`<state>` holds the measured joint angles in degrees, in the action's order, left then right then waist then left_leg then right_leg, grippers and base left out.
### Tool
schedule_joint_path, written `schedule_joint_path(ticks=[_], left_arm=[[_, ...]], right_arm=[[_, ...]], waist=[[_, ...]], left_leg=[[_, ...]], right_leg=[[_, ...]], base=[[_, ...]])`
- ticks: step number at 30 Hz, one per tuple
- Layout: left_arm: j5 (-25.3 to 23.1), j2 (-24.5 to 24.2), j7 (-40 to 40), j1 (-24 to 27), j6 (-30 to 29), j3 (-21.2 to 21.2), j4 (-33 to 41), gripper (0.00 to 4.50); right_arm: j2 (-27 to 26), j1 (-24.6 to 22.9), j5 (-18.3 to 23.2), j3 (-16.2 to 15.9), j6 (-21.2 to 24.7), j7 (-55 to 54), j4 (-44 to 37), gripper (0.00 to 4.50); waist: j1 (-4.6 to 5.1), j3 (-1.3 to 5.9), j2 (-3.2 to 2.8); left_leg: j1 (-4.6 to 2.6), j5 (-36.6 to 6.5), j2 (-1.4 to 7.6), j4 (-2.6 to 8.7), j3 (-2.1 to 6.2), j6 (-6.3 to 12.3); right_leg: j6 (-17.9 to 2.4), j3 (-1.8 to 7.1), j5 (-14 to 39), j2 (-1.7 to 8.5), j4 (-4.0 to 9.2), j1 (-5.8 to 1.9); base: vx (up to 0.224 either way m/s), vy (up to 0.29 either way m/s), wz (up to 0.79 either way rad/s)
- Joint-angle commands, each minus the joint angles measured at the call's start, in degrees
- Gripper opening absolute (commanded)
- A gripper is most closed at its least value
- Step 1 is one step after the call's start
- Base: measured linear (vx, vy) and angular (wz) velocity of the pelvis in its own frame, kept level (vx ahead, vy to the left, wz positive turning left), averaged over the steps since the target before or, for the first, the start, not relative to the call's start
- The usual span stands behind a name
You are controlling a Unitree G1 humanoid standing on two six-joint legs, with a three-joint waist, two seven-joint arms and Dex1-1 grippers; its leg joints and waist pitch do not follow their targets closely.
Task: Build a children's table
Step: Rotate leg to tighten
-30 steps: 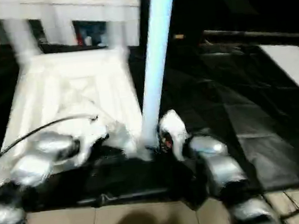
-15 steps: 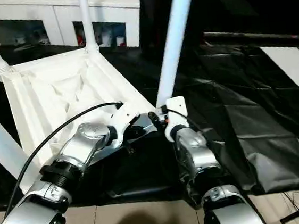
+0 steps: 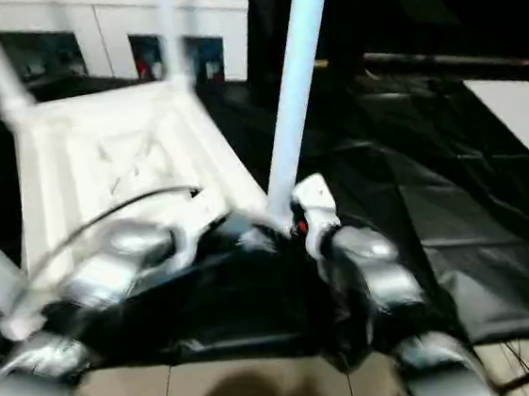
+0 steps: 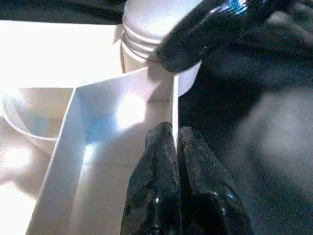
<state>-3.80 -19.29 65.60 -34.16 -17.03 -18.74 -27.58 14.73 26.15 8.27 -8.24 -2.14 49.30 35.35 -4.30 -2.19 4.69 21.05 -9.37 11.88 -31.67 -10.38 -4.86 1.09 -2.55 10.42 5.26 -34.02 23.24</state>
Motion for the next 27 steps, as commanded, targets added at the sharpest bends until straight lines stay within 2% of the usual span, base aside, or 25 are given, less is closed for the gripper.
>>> schedule_joint_path(ticks=[1, 5, 9, 10, 12, 14, 20, 27], left_arm=[[1.5, -0.4, 5.9, 3.7, -1.0, -4.2, -0.7, 0.00], [4.3, -3.7, 11.3, 5.8, -1.8, -3.6, 4.4, 0.00], [4.1, -4.9, 11.2, 6.2, -1.8, -2.9, 5.3, 0.00], [4.1, -5.0, 11.2, 6.2, -1.9, -2.8, 5.5, 0.00], [4.3, -5.0, 11.1, 6.3, -2.1, -2.7, 5.8, 0.00], [4.5, -5.0, 11.1, 6.4, -2.3, -2.8, 6.1, 0.00], [4.7, -5.0, 11.0, 6.7, -2.7, -2.9, 6.8, 0.00], [4.8, -5.1, 10.8, 7.1, -2.9, -2.8, 7.1, 0.00]], right_arm=[[1.8, -0.5, 0.3, -0.1, -0.7, 2.4, -2.3, 3.82], [4.1, -2.2, 1.6, -1.4, 0.5, 8.2, -5.6, 3.82], [4.8, -2.8, 1.6, -2.0, 1.1, 10.7, -6.3, 3.82], [4.8, -2.8, 1.7, -1.9, 1.2, 11.0, -6.3, 3.55], [4.6, -2.8, 2.1, -1.8, 1.3, 11.3, -6.2, 3.55], [4.4, -2.9, 2.7, -1.7, 1.8, 11.8, -6.3, 3.25], [4.3, -3.5, 3.4, -1.7, 2.9, 12.6, -7.2, 2.82], [3.9, -3.4, 3.3, -1.2, 3.1, 11.5, -6.9, 2.65]], waist=[[-0.14, 2.21, -0.02], [-0.17, 2.26, 0.15], [-0.30, 2.33, 0.12], [-0.36, 2.33, 0.12], [-0.47, 2.37, 0.10], [-0.59, 2.46, 0.04], [-0.64, 2.56, 0.13], [-0.64, 2.71, 0.10]], left_leg=[[-0.41, -16.7, 1.52, 3.75, -0.01, 2.37], [-0.31, -16.4, 1.53, 3.78, -0.01, 2.31], [-0.44, -14.3, 1.42, 3.56, -0.21, 2.74], [-0.50, -14.0, 1.42, 3.53, -0.25, 2.75], [-0.52, -13.8, 1.38, 3.48, -0.29, 2.65], [-0.56, -13.4, 1.36, 3.42, -0.29, 2.57], [-0.58, -12.7, 1.32, 3.29, -0.34, 2.65], [-0.61, -11.6, 1.29, 3.14, -0.36, 2.82]], right_leg=[[-11.1, 1.75, 14.6, 2.22, 4.12, -1.77], [-11.2, 1.79, 13.6, 2.23, 3.86, -2.02], [-11.9, 1.86, 11.0, 2.16, 3.58, -2.06], [-12.0, 1.86, 10.7, 2.18, 3.53, -2.07], [-12.1, 1.88, 10.6, 2.18, 3.51, -2.12], [-12.2, 1.88, 10.2, 2.21, 3.42, -2.23], [-12.5, 1.84, 9.4, 2.17, 3.31, -2.31], [-12.7, 1.81, 7.8, 2.11, 3.07, -2.40]], base=[[0.000, 0.000, 0.00], [0.000, 0.000, 0.00], [0.000, 0.000, 0.00], [0.000, 0.000, 0.00], [0.000, 0.000, 0.00], [0.000, 0.000, 0.00], [0.000, 0.000, 0.00], [0.000, 0.000, 0.00]])
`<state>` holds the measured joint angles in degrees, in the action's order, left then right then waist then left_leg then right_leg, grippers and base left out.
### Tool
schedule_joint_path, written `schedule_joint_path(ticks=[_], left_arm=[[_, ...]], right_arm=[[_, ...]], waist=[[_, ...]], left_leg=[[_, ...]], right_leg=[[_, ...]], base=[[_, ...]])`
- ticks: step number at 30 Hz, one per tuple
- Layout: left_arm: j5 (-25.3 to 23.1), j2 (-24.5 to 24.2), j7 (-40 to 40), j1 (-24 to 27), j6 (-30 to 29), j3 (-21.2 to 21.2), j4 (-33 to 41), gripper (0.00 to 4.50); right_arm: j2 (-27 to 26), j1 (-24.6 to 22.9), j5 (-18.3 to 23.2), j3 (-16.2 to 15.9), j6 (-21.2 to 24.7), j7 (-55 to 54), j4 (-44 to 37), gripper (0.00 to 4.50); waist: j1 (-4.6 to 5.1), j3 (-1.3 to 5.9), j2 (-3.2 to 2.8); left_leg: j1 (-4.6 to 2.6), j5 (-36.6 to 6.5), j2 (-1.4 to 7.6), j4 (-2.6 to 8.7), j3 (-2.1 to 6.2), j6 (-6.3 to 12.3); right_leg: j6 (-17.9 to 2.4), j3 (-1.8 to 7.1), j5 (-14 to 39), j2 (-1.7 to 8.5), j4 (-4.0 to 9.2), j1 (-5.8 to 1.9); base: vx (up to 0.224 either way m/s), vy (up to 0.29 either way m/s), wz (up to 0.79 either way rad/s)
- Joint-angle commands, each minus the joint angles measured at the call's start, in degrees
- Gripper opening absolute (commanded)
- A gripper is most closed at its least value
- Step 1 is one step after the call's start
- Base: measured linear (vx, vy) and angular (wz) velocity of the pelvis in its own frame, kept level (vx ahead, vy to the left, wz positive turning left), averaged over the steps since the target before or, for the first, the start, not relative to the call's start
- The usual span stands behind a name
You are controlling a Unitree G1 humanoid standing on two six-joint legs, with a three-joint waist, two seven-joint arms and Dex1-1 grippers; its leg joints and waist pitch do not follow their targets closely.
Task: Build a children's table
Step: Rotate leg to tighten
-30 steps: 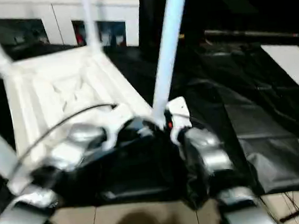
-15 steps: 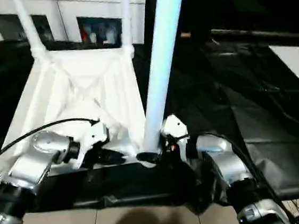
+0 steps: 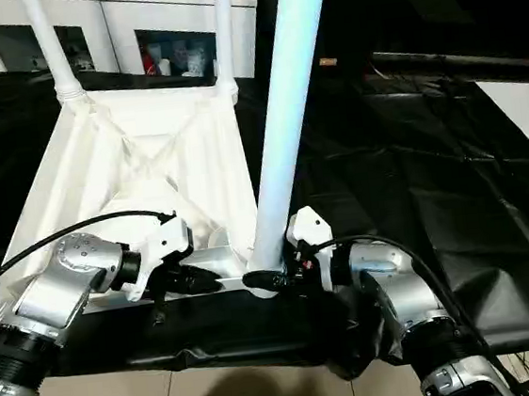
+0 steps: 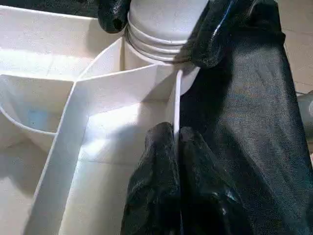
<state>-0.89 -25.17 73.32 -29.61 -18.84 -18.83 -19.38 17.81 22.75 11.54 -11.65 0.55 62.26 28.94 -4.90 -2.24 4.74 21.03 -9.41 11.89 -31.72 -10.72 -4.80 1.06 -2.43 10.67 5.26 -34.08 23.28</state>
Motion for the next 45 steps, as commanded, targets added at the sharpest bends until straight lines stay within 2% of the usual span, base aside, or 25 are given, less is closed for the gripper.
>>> schedule_joint_path(ticks=[1, 3, 5, 6, 7, 8, 11, 13, 14, 17, 19, 22, 23, 25, 27, 30, 32, 34, 35, 36, 38, 40, 43, 45], left_arm=[[1.7, 1.3, 1.8, 2.4, -0.9, -2.3, -1.6, 0.00], [1.0, 2.3, -0.8, 1.9, -0.4, -1.7, -3.1, 0.00], [-0.1, 4.5, -5.8, 0.7, -0.2, -0.5, -6.0, 0.00], [-0.9, 5.9, -9.3, -0.3, -0.3, 0.2, -8.0, 0.00], [-1.5, 6.9, -11.9, -1.1, -0.4, 0.7, -9.5, 0.00], [-2.1, 8.5, -15.5, -2.2, -0.8, 1.4, -11.5, 0.00], [-2.9, 12.5, -23.3, -4.9, -1.7, 3.1, -16.1, 0.00], [-3.0, 14.0, -25.7, -5.8, -1.6, 3.5, -17.5, 0.00], [-3.4, 16.1, -29.0, -7.0, -1.2, 3.8, -19.4, 0.00], [-4.4, 20.6, -34.3, -9.6, 0.2, 4.0, -24.3, 0.00], [-5.0, 21.0, -34.4, -10.1, 0.6, 3.4, -25.2, 0.00], [-5.6, 20.8, -33.8, -10.4, 1.0, 2.6, -25.7, 0.00], [-5.6, 20.2, -33.2, -10.3, 1.0, 2.4, -25.5, 0.00], [-5.8, 19.1, -31.7, -10.2, 1.2, 2.0, -25.2, 0.00], [-5.6, 18.5, -30.7, -9.9, 0.9, 1.9, -24.7, 0.00], [-5.6, 14.7, -23.9, -7.9, 1.5, 0.5, -21.6, 0.00], [-5.2, 13.1, -21.0, -6.8, 1.3, 0.0, -19.8, 0.00], [-4.8, 11.9, -18.9, -6.0, 1.1, -0.4, -18.5, 0.00], [-4.0, 10.2, -15.2, -4.8, 2.3, -1.0, -16.5, 0.00], [-3.8, 9.8, -14.4, -4.5, 2.3, -1.2, -16.0, 0.00], [-2.2, 7.0, -8.6, -2.7, 3.7, -2.2, -12.5, 0.00], [0.1, 4.6, -3.4, -1.0, 3.7, -2.6, -8.8, 0.00], [1.3, 3.2, -0.8, 0.0, 3.2, -2.7, -6.5, 0.00], [1.1, 2.5, -0.5, 0.3, 3.2, -2.4, -6.0, 0.00]], right_arm=[[0.0, 0.6, -1.1, 2.8, -0.2, -5.5, 1.1, 2.64], [-1.1, 1.6, -2.8, 3.8, -0.9, -11.5, 3.8, 2.64], [-2.6, 3.0, -4.2, 5.4, -1.3, -19.1, 7.1, 2.64], [-3.7, 3.6, -4.4, 6.5, -0.7, -23.4, 8.6, 2.64], [-4.5, 3.9, -4.6, 7.3, -0.2, -26.7, 9.6, 2.64], [-5.5, 4.3, -5.0, 8.0, 0.7, -30.9, 10.8, 2.64], [-8.7, 5.3, -5.2, 10.3, 3.1, -41.7, 13.5, 2.64], [-9.8, 5.8, -5.0, 10.9, 3.1, -44.6, 14.7, 2.64], [-11.2, 6.5, -4.9, 11.2, 2.5, -47.5, 16.4, 2.64], [-14.7, 9.0, -5.0, 11.4, 0.4, -52.6, 20.8, 2.64], [-15.4, 9.7, -5.1, 11.4, 0.1, -53.1, 21.5, 2.64], [-16.0, 10.4, -4.5, 11.5, -0.2, -51.2, 21.3, 2.64], [-15.9, 10.3, -3.4, 11.7, 0.0, -48.9, 20.5, 2.98], [-15.2, 10.3, -2.9, 11.5, 0.1, -46.5, 19.3, 3.33], [-14.5, 10.2, -3.4, 10.9, 0.3, -45.6, 18.6, 3.50], [-10.8, 9.2, -2.1, 9.4, 1.9, -35.6, 14.6, 3.64], [-8.7, 8.0, -1.5, 8.1, 2.6, -30.1, 11.8, 3.94], [-7.0, 7.1, -1.3, 6.9, 2.8, -26.0, 9.7, 3.94], [-4.5, 5.8, -1.5, 5.2, 2.1, -21.1, 7.3, 3.94], [-3.9, 5.5, -1.6, 4.9, 1.8, -20.0, 6.9, 3.94], [-0.8, 4.1, -1.8, 3.5, 0.0, -14.5, 4.9, 3.94], [1.2, 3.3, -1.3, 3.3, -1.0, -10.4, 3.8, 3.94], [2.5, 2.6, -0.2, 3.3, -0.8, -6.5, 2.6, 3.94], [3.9, 1.7, -0.4, 1.7, -0.4, -2.7, 1.2, 3.94]], waist=[[-0.04, 2.82, 0.16], [0.14, 2.71, 0.09], [0.60, 2.53, 0.30], [0.75, 2.48, 0.25], [0.95, 2.55, 0.29], [1.02, 2.64, 0.50], [1.09, 2.49, 0.40], [1.13, 2.59, 0.48], [1.06, 2.60, 0.23], [0.97, 2.80, 0.20], [0.84, 2.87, 0.37], [0.54, 2.86, 0.38], [0.41, 2.84, 0.43], [0.20, 2.80, 0.33], [0.20, 2.73, 0.33], [0.29, 2.70, 0.39], [-0.03, 2.60, 0.34], [-0.02, 2.58, 0.28], [-0.01, 2.52, 0.50], [-0.13, 2.56, 0.35], [-0.24, 2.57, 0.34], [-0.31, 2.58, 0.28], [-0.22, 2.71, 0.27], [-0.33, 2.76, 0.17]], left_leg=[[-0.58, -10.9, 1.27, 3.10, -0.10, 2.85], [-0.47, -11.6, 1.22, 3.25, -0.08, 2.25], [-0.41, -14.2, 1.13, 3.49, 0.04, 0.88], [-0.50, -16.0, 1.05, 3.57, 0.17, -0.29], [-0.81, -17.0, 1.06, 3.44, 0.23, -1.00], [-0.80, -17.2, 1.02, 3.37, 0.21, -1.03], [-0.86, -18.6, 0.84, 3.47, 0.37, -1.12], [-0.75, -18.4, 0.93, 3.46, 0.38, -0.78], [-0.75, -18.3, 0.83, 3.41, 0.36, -0.72], [-0.81, -16.9, 0.77, 3.27, 0.17, -0.39], [-0.57, -15.9, 0.67, 3.18, 0.12, 0.22], [-0.41, -14.7, 0.68, 3.13, 0.05, 1.41], [-0.41, -14.5, 0.73, 3.16, 0.08, 1.63], [-0.46, -15.2, 0.79, 3.21, 0.11, 1.93], [-0.37, -15.2, 0.83, 3.31, 0.13, 1.76], [-0.27, -15.6, 0.86, 3.32, 0.18, 1.94], [-0.41, -15.9, 1.12, 3.38, 0.22, 2.39], [-0.38, -15.8, 1.18, 3.47, 0.20, 2.22], [-0.46, -15.8, 1.24, 3.39, 0.15, 2.22], [-0.27, -15.5, 1.34, 3.47, 0.29, 2.27], [-0.48, -15.1, 1.43, 3.41, 0.19, 2.22], [-0.38, -14.8, 1.44, 3.43, 0.14, 2.70], [-0.33, -12.9, 1.41, 3.30, 0.08, 3.10], [-0.56, -12.1, 1.35, 3.11, -0.05, 3.47]], right_leg=[[-12.9, 1.71, 6.9, 2.15, 3.05, -2.49], [-12.6, 1.68, 8.5, 2.17, 3.18, -2.42], [-11.4, 1.66, 13.6, 2.25, 3.68, -2.31], [-10.0, 1.64, 18.4, 2.33, 4.06, -2.12], [-9.3, 1.77, 20.5, 2.50, 4.35, -1.85], [-9.1, 1.80, 20.7, 2.51, 4.41, -1.90], [-7.4, 1.72, 24.2, 2.48, 4.86, -1.64], [-6.8, 1.71, 23.3, 2.39, 4.88, -1.66], [-6.8, 1.74, 22.7, 2.39, 4.84, -1.57], [-7.6, 1.73, 18.2, 2.20, 4.52, -1.60], [-8.0, 1.69, 16.5, 2.17, 4.30, -1.86], [-8.2, 1.65, 14.1, 2.11, 4.12, -2.14], [-8.2, 1.63, 14.1, 2.15, 4.09, -2.18], [-8.1, 1.60, 14.9, 2.17, 4.18, -2.19], [-8.3, 1.58, 15.4, 2.24, 4.26, -2.19], [-8.3, 1.53, 16.3, 2.21, 4.33, -2.40], [-8.3, 1.57, 17.2, 2.36, 4.49, -2.26], [-8.5, 1.56, 17.5, 2.30, 4.52, -2.16], [-8.7, 1.61, 17.2, 2.37, 4.49, -2.00], [-9.0, 1.59, 16.5, 2.42, 4.27, -2.25], [-9.6, 1.60, 15.0, 2.36, 4.14, -2.09], [-10.3, 1.64, 13.3, 2.33, 3.84, -2.13], [-11.7, 1.63, 9.7, 2.16, 3.39, -2.28], [-12.4, 1.59, 7.8, 2.01, 3.20, -2.20]], base=[[0.000, 0.000, 0.00], [0.000, 0.000, 0.00], [-0.029, -0.001, -0.03], [-0.051, -0.001, -0.05], [0.000, 0.000, 0.00], [0.000, 0.000, 0.00], [0.000, 0.000, 0.00], [0.000, 0.000, 0.00], [0.000, 0.000, 0.00], [0.000, 0.000, 0.00], [0.000, 0.000, 0.00], [0.000, 0.000, 0.00], [0.000, 0.000, 0.00], [0.000, 0.000, 0.00], [0.000, 0.000, 0.00], [0.000, 0.000, 0.00], [0.000, 0.000, 0.00], [0.000, 0.000, 0.00], [0.000, 0.000, 0.00], [0.000, 0.000, 0.00], [0.000, 0.000, 0.00], [0.000, 0.000, 0.00], [0.000, 0.000, 0.00], [0.000, 0.000, 0.00]])
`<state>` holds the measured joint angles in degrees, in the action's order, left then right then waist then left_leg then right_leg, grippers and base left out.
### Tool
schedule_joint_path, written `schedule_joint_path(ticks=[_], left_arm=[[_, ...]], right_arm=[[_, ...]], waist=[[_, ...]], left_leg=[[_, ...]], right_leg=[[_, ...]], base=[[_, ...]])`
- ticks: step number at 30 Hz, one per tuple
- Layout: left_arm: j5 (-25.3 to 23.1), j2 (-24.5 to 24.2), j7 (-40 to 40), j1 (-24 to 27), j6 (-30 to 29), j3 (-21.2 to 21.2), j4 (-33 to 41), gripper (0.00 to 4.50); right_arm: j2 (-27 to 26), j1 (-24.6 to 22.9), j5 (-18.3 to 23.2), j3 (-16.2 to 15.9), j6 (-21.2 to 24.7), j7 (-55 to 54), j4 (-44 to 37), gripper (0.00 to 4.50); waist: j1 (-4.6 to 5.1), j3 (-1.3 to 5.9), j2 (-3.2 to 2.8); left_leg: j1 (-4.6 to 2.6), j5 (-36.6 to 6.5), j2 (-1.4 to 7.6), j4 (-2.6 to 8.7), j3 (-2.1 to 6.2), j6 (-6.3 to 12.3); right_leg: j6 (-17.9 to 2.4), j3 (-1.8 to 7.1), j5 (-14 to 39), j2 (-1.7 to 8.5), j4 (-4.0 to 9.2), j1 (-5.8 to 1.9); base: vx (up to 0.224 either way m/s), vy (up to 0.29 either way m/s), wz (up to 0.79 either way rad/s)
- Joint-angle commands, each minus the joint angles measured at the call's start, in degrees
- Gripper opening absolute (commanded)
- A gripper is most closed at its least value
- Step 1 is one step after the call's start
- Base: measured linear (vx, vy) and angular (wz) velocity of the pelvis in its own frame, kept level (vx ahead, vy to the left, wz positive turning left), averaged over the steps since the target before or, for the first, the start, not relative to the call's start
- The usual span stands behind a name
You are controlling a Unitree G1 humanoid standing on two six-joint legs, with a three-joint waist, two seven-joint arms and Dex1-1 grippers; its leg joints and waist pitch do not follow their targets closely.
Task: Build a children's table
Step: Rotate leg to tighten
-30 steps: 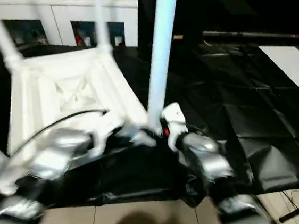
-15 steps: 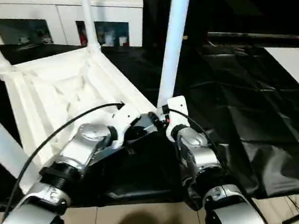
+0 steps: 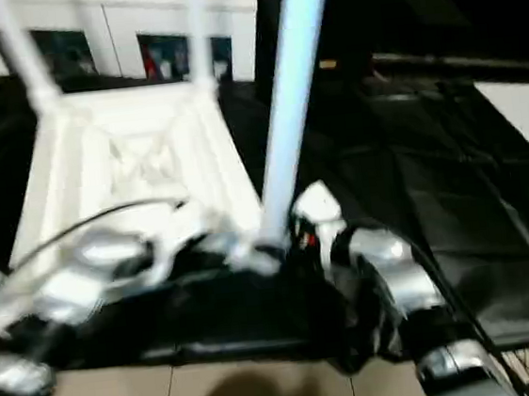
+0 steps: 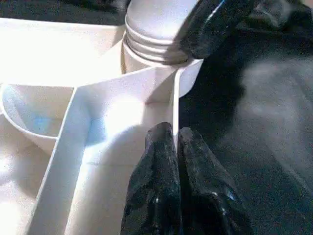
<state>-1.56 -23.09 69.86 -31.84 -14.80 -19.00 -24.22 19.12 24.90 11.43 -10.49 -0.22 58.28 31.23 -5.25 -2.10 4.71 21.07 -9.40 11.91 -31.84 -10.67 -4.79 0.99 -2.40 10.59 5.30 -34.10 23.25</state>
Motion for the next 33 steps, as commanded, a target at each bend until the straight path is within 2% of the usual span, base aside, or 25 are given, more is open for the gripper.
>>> schedule_joint_path(ticks=[1, 3, 4, 7, 8, 12, 15, 24, 26, 28, 29, 30, 31, 32, 33], left_arm=[[1.6, 0.3, 3.0, 2.6, -0.9, -2.1, -1.2, 0.00], [1.6, 0.1, 3.2, 2.7, -1.0, -2.1, -1.0, 0.00], [1.6, 0.0, 3.3, 2.8, -1.1, -1.9, -0.8, 0.00], [2.0, -0.3, 3.4, 3.2, -1.6, -1.8, 0.2, 0.00], [2.2, -0.4, 3.5, 3.3, -1.8, -1.8, 0.6, 0.00], [2.4, -0.6, 3.7, 3.7, -2.4, -1.7, 1.6, 0.00], [2.5, -0.5, 3.4, 3.8, -2.6, -1.4, 2.0, 0.00], [2.5, -0.5, 3.3, 4.2, -3.0, -1.7, 2.4, 0.00], [1.0, 1.5, -0.8, 3.7, -3.0, -1.6, 0.7, 0.00], [-0.2, 3.3, -4.6, 2.7, -3.3, -1.1, -1.4, 0.00], [-0.9, 4.8, -7.5, 1.9, -3.3, -0.8, -3.1, 0.00], [-1.5, 6.4, -10.4, 0.9, -3.7, -0.4, -5.0, 0.00], [-2.0, 8.1, -13.2, -0.1, -3.9, 0.0, -6.8, 0.00], [-2.2, 9.0, -14.8, -0.7, -4.0, 0.3, -7.8, 0.00], [-2.4, 10.7, -17.3, -1.7, -4.7, 0.7, -9.4, 0.00]], right_arm=[[2.8, -0.8, -0.7, -0.1, 0.3, 1.9, -1.2, 3.94], [3.0, -1.1, -1.0, -0.6, 0.5, 2.4, -1.5, 3.94], [2.6, -1.1, -0.7, -0.5, 0.7, 2.4, -1.4, 3.70], [1.5, -1.0, 0.4, -0.3, 1.4, 3.1, -1.4, 3.55], [1.3, -1.0, 0.6, -0.3, 1.4, 3.6, -1.3, 3.31], [1.3, -0.9, 0.8, -0.2, 1.5, 4.6, -0.9, 3.09], [1.4, -0.6, 1.1, 0.1, 1.6, 5.1, -0.5, 2.73], [1.0, -1.3, 1.2, 0.6, 2.1, 5.2, -0.7, 2.60], [-1.3, -0.3, -0.8, 2.6, 1.3, -3.6, 3.1, 2.59], [-3.1, 0.7, -1.3, 4.4, 1.1, -9.8, 6.0, 2.59], [-4.3, 1.3, -1.6, 5.5, 0.9, -14.1, 7.9, 2.59], [-5.6, 1.7, -1.6, 6.5, 1.3, -18.0, 9.3, 2.59], [-6.8, 2.0, -1.7, 7.3, 1.5, -21.7, 10.4, 2.59], [-7.5, 2.2, -1.7, 7.7, 1.6, -23.6, 10.9, 2.58], [-9.0, 2.5, -1.4, 8.8, 2.1, -27.7, 11.8, 2.58]], waist=[[-0.03, 2.53, 0.39], [-0.02, 2.50, 0.43], [-0.04, 2.45, 0.55], [0.05, 2.41, 0.63], [0.05, 2.39, 0.61], [-0.05, 2.49, 0.69], [-0.03, 2.47, 0.80], [-0.04, 2.62, 0.94], [-0.02, 2.62, 0.95], [0.25, 2.43, 0.83], [0.55, 2.39, 0.84], [0.74, 2.35, 0.83], [0.87, 2.38, 0.78], [0.93, 2.40, 0.90], [1.00, 2.34, 0.73]], left_leg=[[-0.44, -11.9, 1.28, 3.27, -0.11, 3.54], [-0.48, -12.4, 1.27, 3.30, -0.15, 3.34], [-0.47, -12.7, 1.25, 3.29, -0.17, 3.25], [-0.47, -13.5, 1.30, 3.35, -0.13, 2.84], [-0.52, -13.5, 1.35, 3.39, -0.10, 2.80], [-0.58, -12.2, 1.37, 3.24, -0.16, 3.10], [-0.58, -11.4, 1.33, 3.16, -0.24, 3.31], [-0.61, -9.8, 1.25, 2.91, -0.33, 3.86], [-0.59, -9.7, 1.24, 2.90, -0.34, 3.80], [-0.55, -11.5, 1.17, 3.15, -0.29, 2.60], [-0.46, -13.5, 1.18, 3.41, -0.08, 1.10], [-0.66, -15.9, 1.13, 3.45, 0.04, -0.19], [-0.89, -17.3, 1.11, 3.42, 0.12, -1.00], [-0.90, -17.7, 1.08, 3.40, 0.19, -1.14], [-0.86, -18.2, 0.98, 3.49, 0.27, -1.06]], right_leg=[[-12.4, 1.56, 7.8, 1.96, 3.18, -2.36], [-12.2, 1.62, 9.2, 2.16, 3.34, -2.31], [-12.0, 1.61, 9.9, 2.18, 3.43, -2.31], [-11.4, 1.67, 12.2, 2.28, 3.56, -2.23], [-11.3, 1.67, 12.4, 2.31, 3.58, -2.18], [-11.8, 1.67, 10.2, 2.25, 3.26, -2.25], [-12.1, 1.66, 9.4, 2.24, 3.20, -2.28], [-12.4, 1.67, 8.0, 2.18, 2.95, -2.39], [-12.4, 1.68, 8.0, 2.20, 2.94, -2.39], [-11.8, 1.67, 11.2, 2.26, 3.39, -2.20], [-10.8, 1.62, 15.4, 2.38, 3.68, -2.22], [-9.5, 1.65, 19.8, 2.51, 4.11, -1.99], [-8.7, 1.69, 22.0, 2.59, 4.45, -1.76], [-8.4, 1.71, 22.4, 2.65, 4.51, -1.84], [-7.8, 1.69, 23.2, 2.50, 4.65, -1.79]], base=[[0.000, 0.000, 0.00], [0.000, 0.000, 0.00], [0.000, 0.000, 0.00], [0.000, 0.000, 0.00], [0.000, 0.000, 0.00], [0.000, 0.000, 0.00], [0.000, 0.000, 0.00], [0.000, 0.000, 0.00], [0.000, 0.000, 0.00], [0.000, 0.000, 0.00], [-0.052, 0.000, -0.05], [-0.052, 0.000, -0.05], [0.000, 0.000, 0.00], [0.000, 0.000, 0.00], [0.000, 0.000, 0.00]])
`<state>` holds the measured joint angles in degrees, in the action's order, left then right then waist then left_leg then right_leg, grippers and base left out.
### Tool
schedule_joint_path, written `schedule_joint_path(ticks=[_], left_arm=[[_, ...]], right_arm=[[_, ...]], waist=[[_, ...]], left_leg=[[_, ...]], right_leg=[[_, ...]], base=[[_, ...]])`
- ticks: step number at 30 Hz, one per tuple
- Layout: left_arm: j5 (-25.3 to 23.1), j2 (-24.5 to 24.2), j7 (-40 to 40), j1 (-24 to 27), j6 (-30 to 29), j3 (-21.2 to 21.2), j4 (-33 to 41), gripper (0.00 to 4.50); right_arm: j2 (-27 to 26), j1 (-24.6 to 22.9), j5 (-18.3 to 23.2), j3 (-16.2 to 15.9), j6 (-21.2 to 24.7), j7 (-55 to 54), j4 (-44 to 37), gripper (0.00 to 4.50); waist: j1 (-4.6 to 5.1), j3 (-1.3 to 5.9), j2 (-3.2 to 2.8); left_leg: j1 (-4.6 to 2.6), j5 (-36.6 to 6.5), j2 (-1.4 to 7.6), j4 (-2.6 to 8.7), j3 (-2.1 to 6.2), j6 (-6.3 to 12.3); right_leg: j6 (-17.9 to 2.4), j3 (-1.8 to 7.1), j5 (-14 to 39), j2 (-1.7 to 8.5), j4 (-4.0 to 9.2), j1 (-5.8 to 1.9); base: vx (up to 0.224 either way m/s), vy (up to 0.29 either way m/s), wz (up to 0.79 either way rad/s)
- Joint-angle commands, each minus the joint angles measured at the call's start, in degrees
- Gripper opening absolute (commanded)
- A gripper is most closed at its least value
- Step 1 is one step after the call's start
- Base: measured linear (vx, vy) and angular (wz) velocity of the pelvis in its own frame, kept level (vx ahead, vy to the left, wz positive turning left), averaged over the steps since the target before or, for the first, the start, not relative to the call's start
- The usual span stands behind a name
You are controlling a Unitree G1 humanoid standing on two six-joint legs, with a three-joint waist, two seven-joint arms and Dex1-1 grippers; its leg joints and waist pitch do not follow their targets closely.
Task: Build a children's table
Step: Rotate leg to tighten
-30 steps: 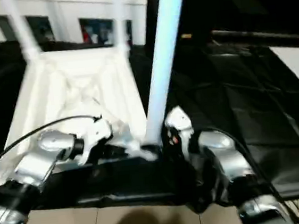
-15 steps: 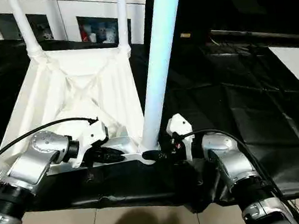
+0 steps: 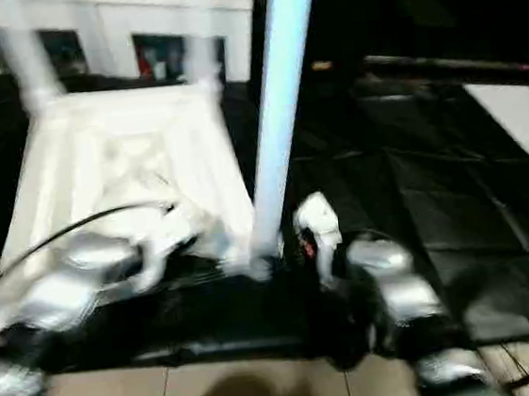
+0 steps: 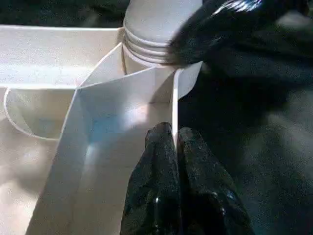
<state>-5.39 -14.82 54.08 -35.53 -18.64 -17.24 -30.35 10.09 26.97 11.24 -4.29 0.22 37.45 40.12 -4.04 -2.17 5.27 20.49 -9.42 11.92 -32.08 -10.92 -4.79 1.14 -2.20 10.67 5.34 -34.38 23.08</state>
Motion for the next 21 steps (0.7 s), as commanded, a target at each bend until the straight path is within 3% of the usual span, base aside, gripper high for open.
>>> schedule_joint_path(ticks=[1, 2, 5, 9, 12, 14, 16, 19, 21], left_arm=[[1.2, 3.3, -3.2, 1.3, -1.3, -0.8, -4.2, 0.00], [0.7, 5.5, -7.4, -0.3, -2.2, 0.0, -6.5, 0.00], [0.1, 8.4, -11.4, -2.6, -2.8, 0.7, -9.8, 0.00], [-1.1, 9.6, -11.6, -4.0, -1.4, 0.2, -11.8, 0.00], [-1.7, 8.5, -10.0, -3.6, 0.2, -0.8, -11.5, 0.00], [-1.6, 7.9, -8.8, -3.1, 0.9, -1.1, -11.1, 0.00], [-1.3, 6.6, -6.0, -2.3, 2.8, -1.7, -10.6, 0.00], [-0.7, 5.2, -2.7, -1.2, 3.3, -2.4, -9.2, 0.00], [0.2, 3.0, 2.8, 0.4, 4.9, -3.2, -6.8, 0.00]], right_arm=[[-0.9, 0.8, -0.8, 3.5, 2.1, -9.4, 3.4, 2.58], [-3.1, 1.7, 0.4, 5.8, 3.4, -15.8, 4.8, 2.58], [-6.4, 3.7, 0.8, 8.2, 3.5, -24.3, 7.5, 2.58], [-7.8, 5.3, -1.4, 6.6, 0.7, -24.8, 8.9, 2.58], [-7.9, 4.3, 0.2, 5.5, -0.3, -17.2, 5.8, 2.58], [-7.6, 3.6, 1.4, 5.5, 0.2, -13.8, 3.8, 3.27], [-5.9, 2.4, 2.8, 4.8, 1.8, -7.8, 0.1, 3.30], [-2.9, 1.4, 2.4, 2.6, 2.1, -2.6, -1.9, 3.72], [1.4, -0.2, 1.0, 0.0, 1.3, 4.3, -4.3, 3.74]], waist=[[-0.14, 2.41, 0.24], [-0.05, 2.38, 0.17], [0.34, 2.72, -0.16], [0.30, 2.77, -0.14], [0.14, 2.81, -0.10], [-0.04, 2.91, -0.22], [-0.43, 2.84, -0.15], [-0.75, 3.00, -0.42], [-1.04, 2.83, -0.52]], left_leg=[[-0.42, -18.9, 0.96, 3.70, 0.45, -0.95], [-0.42, -19.8, 0.90, 3.72, 0.56, -0.82], [-0.31, -19.5, 0.82, 3.82, 0.75, -1.69], [-0.18, -20.2, 0.73, 3.65, 0.65, -0.74], [0.07, -19.0, 0.79, 3.68, 0.65, 0.24], [-0.07, -18.1, 0.90, 3.59, 0.58, 0.68], [0.17, -17.0, 0.93, 3.56, 0.53, 1.96], [0.19, -15.5, 0.98, 3.56, 0.57, 2.04], [0.23, -15.0, 1.12, 3.56, 0.49, 2.19]], right_leg=[[-7.7, 1.53, 23.8, 2.44, 5.11, -1.42], [-7.2, 1.46, 25.2, 2.43, 5.29, -1.37], [-6.9, 1.36, 23.6, 2.24, 5.06, -1.35], [-7.3, 1.33, 21.0, 2.17, 5.14, -1.38], [-7.8, 1.34, 18.6, 2.13, 4.86, -1.71], [-8.5, 1.38, 16.8, 2.13, 4.69, -1.68], [-9.2, 1.38, 14.6, 2.06, 4.66, -2.09], [-9.8, 1.28, 14.4, 2.22, 4.54, -2.23], [-9.9, 1.30, 14.7, 2.28, 4.49, -2.21]], base=[[0.000, 0.000, 0.00], [0.000, 0.000, 0.00], [0.000, 0.000, 0.00], [0.000, 0.000, 0.00], [0.000, 0.000, 0.00], [0.000, 0.000, 0.00], [0.000, 0.000, 0.00], [0.000, 0.000, 0.00], [0.000, 0.000, 0.00]])
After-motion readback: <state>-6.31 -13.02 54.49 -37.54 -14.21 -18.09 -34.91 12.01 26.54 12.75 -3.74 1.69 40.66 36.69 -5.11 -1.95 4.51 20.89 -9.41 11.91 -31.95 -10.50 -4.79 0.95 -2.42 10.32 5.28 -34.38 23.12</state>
